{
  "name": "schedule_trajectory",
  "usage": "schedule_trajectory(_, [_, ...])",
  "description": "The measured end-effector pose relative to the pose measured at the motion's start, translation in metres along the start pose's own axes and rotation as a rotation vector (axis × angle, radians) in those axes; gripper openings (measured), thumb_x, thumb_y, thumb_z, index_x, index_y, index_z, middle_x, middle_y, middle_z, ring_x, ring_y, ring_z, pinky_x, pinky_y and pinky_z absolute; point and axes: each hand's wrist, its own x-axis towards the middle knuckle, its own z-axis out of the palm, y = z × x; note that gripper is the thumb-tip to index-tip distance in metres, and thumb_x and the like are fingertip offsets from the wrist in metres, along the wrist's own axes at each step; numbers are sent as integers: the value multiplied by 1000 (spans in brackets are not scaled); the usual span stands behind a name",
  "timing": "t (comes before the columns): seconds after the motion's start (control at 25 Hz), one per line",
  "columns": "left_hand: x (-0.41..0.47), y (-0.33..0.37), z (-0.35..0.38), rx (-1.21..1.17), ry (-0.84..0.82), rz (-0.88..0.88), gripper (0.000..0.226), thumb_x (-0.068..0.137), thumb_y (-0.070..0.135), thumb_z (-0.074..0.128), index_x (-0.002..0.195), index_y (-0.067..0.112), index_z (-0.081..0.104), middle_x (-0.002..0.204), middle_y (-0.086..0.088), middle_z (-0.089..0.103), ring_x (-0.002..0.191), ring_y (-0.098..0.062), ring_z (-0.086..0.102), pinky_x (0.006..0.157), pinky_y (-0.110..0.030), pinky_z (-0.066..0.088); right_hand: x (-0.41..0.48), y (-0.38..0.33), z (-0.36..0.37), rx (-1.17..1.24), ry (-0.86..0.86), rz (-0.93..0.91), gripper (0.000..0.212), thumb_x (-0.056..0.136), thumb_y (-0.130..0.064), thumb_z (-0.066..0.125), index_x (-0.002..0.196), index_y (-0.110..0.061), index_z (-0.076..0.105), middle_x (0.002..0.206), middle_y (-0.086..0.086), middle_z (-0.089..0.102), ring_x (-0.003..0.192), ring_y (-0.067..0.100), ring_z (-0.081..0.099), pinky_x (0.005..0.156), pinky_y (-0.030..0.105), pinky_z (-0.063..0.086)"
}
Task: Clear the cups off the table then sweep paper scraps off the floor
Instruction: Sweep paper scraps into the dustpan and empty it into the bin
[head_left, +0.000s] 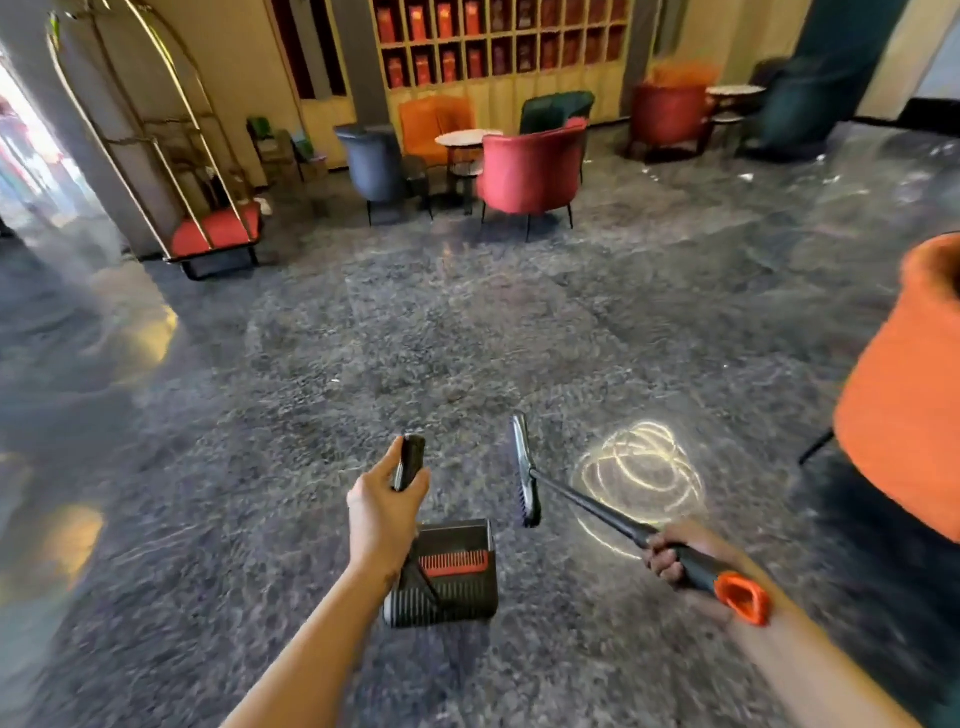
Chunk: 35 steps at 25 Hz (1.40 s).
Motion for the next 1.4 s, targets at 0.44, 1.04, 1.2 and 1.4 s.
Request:
schedule_trajectory(0.44, [329,102,319,40,-202,123,55,81,17,72,133,23,54,55,-6,57,50,-19,45,49,-27,40,173,-321,-118,356,146,-141,20,95,-1,35,77,-3,44,49,9,46,28,8,47,28,13,38])
schedule_trajectory(1.04, [710,291,810,-65,-358,154,51,83,18,71,130,26,56,50,-2,56,36,-7,42,37,-15,36,360,-858,-291,417,232,-170,13,74,9,55,69,0,48,44,9,46,27,9,48,28,14,40])
schedule_trajectory(1.2, [809,352,944,-66,-432,119,50,84,20,70,132,25,56,54,-7,58,40,-13,44,39,-19,37,410,-1014,-342,426,313,-191,23,93,-2,34,73,-2,45,42,9,46,25,9,47,26,14,37])
schedule_trajectory(1.4, [920,420,1107,22,-467,174,49,84,19,71,130,19,57,55,-5,59,43,-12,46,41,-16,35,456,-1178,-416,561,303,-174,23,93,-6,35,72,-3,44,45,9,45,26,10,47,27,15,38])
